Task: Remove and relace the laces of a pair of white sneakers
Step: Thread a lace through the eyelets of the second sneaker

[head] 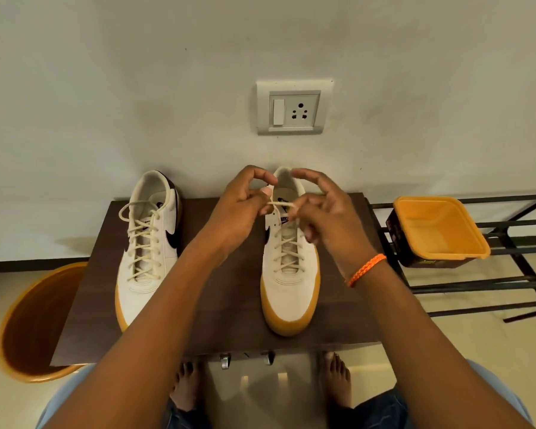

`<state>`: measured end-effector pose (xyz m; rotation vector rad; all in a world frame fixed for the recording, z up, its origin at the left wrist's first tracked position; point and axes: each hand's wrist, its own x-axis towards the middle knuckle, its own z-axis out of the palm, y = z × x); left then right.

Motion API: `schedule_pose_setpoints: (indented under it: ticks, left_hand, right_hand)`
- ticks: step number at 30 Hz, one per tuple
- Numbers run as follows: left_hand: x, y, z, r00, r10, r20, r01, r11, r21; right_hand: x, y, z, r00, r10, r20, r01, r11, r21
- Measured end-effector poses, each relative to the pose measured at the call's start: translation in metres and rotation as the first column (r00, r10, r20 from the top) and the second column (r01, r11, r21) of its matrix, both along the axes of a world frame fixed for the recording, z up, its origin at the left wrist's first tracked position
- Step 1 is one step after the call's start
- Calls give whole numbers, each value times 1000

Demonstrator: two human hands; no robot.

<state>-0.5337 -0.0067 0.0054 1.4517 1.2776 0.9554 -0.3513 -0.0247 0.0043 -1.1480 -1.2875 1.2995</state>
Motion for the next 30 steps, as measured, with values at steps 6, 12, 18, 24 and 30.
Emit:
schedule_pose_setpoints:
  ticks: [6,12,18,24,30]
  left_hand:
    - [-6,4,0,998,64,1,-64,997,35]
    - [-15,9,-8,983,146,-114,-142,989,44]
    - [-22,10,-10,885,415,210,-419,908,-28]
    - [-28,15,-8,402,515,757,-295,855,-426]
    - [-26,15,-2,204,434,878,-134,900,-414]
  right_hand:
    - [33,10,2,873,-140,-467,114,990,-83]
    - [36,12,-5,869,-377,-321,357,926,-122]
    - [35,14,-10,905,-423,49,424,906,-2]
    - [23,6,-10,939,-2,345,41,994,-104]
    - [-1,-8,-19,814,543,209,-484,831,-274]
